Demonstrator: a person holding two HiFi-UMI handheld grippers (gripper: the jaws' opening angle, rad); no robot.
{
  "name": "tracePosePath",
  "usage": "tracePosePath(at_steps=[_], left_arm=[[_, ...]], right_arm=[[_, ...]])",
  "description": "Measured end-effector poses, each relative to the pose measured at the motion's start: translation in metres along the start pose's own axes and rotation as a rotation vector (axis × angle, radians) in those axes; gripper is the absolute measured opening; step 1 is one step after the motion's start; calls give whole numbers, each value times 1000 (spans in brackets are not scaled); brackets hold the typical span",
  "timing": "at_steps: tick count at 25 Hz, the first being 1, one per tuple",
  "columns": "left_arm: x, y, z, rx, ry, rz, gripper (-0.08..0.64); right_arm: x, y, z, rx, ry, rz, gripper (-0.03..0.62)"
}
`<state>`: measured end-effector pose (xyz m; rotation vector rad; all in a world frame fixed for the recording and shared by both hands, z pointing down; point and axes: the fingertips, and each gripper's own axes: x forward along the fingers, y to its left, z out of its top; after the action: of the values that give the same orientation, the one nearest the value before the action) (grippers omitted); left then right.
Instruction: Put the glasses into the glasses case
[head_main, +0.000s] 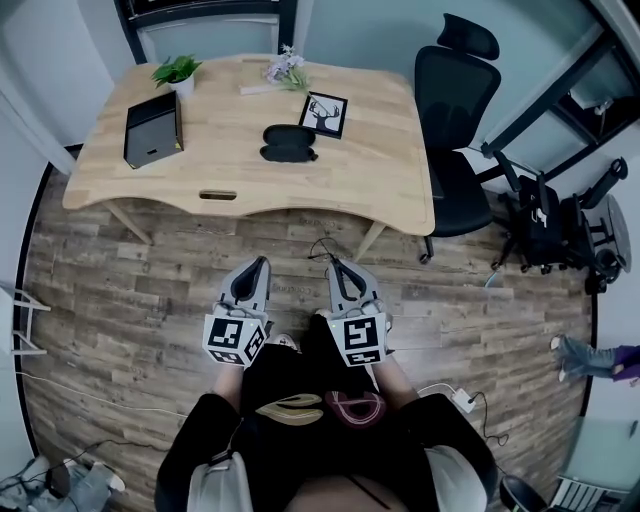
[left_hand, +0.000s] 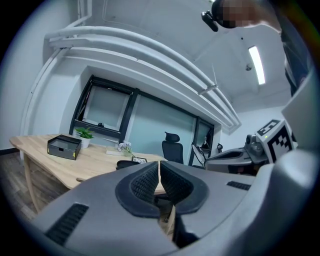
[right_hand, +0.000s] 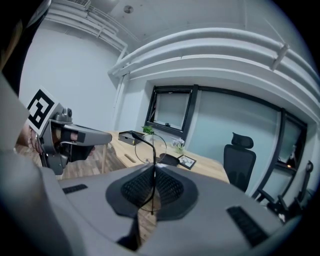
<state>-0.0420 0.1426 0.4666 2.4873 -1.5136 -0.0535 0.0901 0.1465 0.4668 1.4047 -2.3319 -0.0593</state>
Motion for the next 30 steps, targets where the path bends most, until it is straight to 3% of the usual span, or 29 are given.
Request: tracePosePath(at_steps=[6,14,30], left_arm=[[11,6,-3,-7,1,13,25],[43,33,1,-7,-2,92,25],[178,67,21,-10,-4,170,25]], right_arm=[[16,-4,-3,16,-11,25,17],[65,-23,-3,-14,-11,83,17],[185,-117,26,-51,-45,166,17]])
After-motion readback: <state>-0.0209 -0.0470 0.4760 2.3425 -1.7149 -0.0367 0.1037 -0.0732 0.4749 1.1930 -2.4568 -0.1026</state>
